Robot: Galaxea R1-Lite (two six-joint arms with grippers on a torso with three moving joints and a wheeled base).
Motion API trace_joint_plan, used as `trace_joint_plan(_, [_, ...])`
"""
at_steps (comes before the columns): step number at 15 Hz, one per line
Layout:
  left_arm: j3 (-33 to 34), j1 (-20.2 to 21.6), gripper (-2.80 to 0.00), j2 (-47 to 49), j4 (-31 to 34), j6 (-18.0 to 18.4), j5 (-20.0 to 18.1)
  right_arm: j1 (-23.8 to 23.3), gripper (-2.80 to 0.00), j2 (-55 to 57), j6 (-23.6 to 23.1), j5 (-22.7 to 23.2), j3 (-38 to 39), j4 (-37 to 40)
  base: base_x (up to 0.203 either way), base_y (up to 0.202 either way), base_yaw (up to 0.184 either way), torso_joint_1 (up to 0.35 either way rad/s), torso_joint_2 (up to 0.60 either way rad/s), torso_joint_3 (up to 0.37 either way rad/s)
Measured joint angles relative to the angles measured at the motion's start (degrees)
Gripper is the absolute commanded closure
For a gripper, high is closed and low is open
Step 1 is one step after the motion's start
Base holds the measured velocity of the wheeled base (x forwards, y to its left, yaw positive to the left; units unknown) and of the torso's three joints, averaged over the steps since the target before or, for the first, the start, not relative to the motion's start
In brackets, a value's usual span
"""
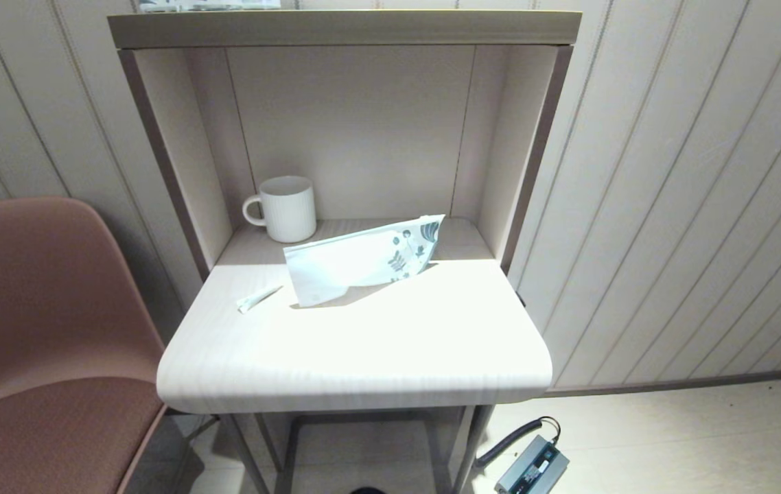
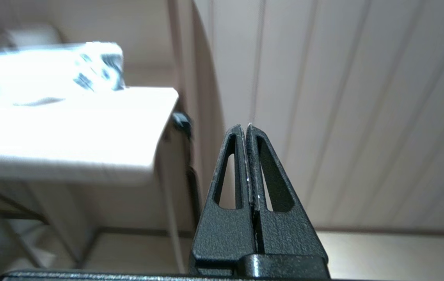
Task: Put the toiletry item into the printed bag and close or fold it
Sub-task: Pick up the storage bag
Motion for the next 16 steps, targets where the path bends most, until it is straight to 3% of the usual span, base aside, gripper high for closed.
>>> trace_joint_plan(6, [0.0,0.0,0.00,0.0,0.0,-0.1,0.0,10.7,0.00,24.2,8.7,0.0,-20.4,0.1,0.000,0.000,0.000,0.000,0.00,0.000])
trace_joint_plan(12, [0.0,0.0,0.00,0.0,0.0,-0.1,0.0,24.5,0.00,47.0,13.6,0.1,-28.8,2.5,0.000,0.000,0.000,0.000,0.00,0.000])
trace_joint_plan(15, [0.0,0.0,0.00,0.0,0.0,-0.1,0.0,28.3,0.00,55.5,14.0,0.2,-29.8,2.7,0.000,0.000,0.000,0.000,0.00,0.000])
trace_joint_plan(16, [0.0,0.0,0.00,0.0,0.0,-0.1,0.0,29.0,-2.80,58.3,14.0,0.2,-30.3,2.6,0.000,0.000,0.000,0.000,0.00,0.000])
